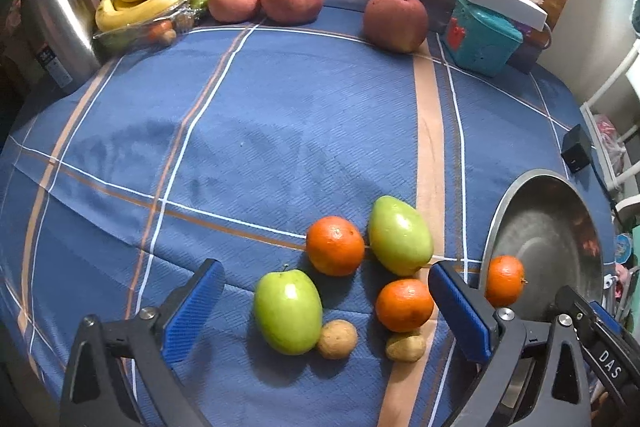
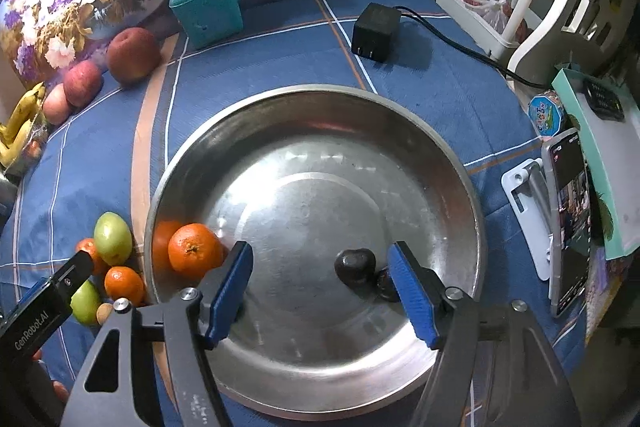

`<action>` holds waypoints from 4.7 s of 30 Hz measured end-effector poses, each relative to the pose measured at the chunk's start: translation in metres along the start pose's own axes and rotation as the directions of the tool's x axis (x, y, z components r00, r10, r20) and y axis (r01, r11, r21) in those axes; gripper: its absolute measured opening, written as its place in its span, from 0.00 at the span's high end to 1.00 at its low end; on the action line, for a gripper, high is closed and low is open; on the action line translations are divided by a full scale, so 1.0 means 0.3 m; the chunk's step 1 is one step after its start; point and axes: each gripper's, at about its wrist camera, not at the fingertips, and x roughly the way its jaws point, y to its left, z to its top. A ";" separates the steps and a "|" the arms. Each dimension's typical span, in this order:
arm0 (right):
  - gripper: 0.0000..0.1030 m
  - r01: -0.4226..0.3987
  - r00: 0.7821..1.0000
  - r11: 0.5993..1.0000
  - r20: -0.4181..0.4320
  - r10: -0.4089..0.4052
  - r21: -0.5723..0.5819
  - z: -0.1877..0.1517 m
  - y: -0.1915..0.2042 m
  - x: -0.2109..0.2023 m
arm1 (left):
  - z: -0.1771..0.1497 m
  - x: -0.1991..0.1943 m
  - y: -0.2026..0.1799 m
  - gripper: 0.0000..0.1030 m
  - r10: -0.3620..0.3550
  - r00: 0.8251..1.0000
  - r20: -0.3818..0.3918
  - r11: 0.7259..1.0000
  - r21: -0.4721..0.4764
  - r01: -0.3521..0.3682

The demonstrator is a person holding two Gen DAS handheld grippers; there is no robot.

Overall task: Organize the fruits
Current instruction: 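Move both open tools back from the basin toward the fruit cluster, then grasp the green apple with the left tool while the right tool grasps a small potato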

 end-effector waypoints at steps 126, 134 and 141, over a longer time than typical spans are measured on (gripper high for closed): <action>0.72 -0.193 0.975 0.948 -0.155 0.157 -0.254 -0.173 0.494 0.109 | -0.073 0.118 0.142 0.59 -0.249 0.957 -0.148 0.968 -0.048 0.245; 0.72 -0.206 0.976 0.948 -0.127 0.180 -0.244 -0.149 0.478 0.058 | -0.059 0.052 0.162 0.59 -0.268 0.959 -0.093 0.963 -0.045 0.265; 0.72 -0.221 0.975 0.943 -0.068 0.210 -0.249 -0.126 0.459 -0.014 | -0.044 -0.026 0.189 0.59 -0.286 0.958 -0.033 0.958 -0.045 0.284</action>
